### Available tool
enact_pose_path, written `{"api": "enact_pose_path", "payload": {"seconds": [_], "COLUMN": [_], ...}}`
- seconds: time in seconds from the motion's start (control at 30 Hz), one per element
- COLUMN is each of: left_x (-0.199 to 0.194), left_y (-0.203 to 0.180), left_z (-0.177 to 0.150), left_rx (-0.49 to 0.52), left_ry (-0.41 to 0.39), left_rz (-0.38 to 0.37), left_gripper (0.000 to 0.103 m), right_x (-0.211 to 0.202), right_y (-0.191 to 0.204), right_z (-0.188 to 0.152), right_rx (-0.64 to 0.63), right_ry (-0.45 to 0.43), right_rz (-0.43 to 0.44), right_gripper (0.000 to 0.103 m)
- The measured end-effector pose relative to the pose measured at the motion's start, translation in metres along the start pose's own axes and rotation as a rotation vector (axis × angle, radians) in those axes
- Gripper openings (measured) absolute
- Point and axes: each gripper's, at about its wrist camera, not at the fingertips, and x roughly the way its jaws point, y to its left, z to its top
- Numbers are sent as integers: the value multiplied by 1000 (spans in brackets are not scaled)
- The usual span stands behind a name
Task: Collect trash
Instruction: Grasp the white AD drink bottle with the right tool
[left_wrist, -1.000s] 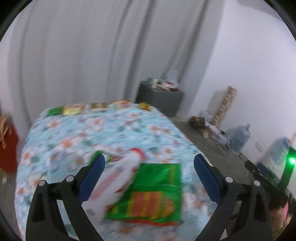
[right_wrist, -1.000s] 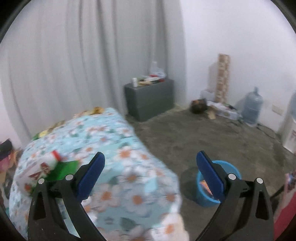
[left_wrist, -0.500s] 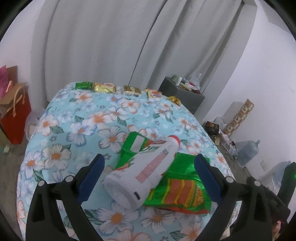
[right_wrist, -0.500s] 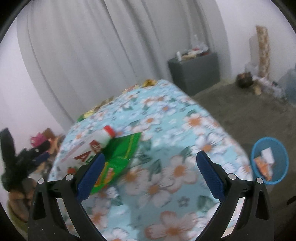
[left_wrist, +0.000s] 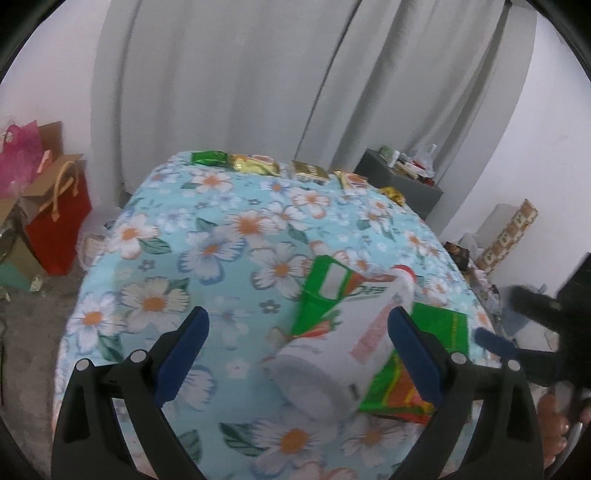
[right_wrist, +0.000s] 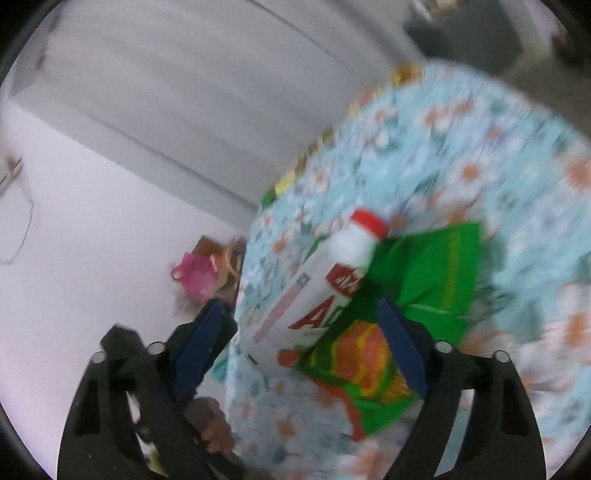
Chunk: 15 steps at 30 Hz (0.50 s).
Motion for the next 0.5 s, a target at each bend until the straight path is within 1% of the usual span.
{"api": "enact_pose_path", "payload": {"seconds": [0.07,0.1,0.17,0.23,0.37,0.5], "left_x": [-2,-4,-6,-7,-7,-8], "left_y": [7,13,21,28,37,40], "left_z": [1,2,2,2,-1,-3], "left_rx": [-8,-14,-26,-40,-54,-55], "left_ry": [-3,-7,-11,-9,2,2], "left_rz": [14,22,31,36,39,31], "left_gripper": [95,95,95,95,95,95], "right_x": [24,33,58,74,94,97], "right_y": [-3,-5,-8,-7,-5,-17], "right_z": [2,1,-1,-3,-5,-1], "right_rx": [51,75,130,152,180,244], "right_ry": [60,81,139,161,161,158], "right_rz": [-24,-28,-27,-36,-64,-10], "right_gripper": [70,68,67,66,67,65]}}
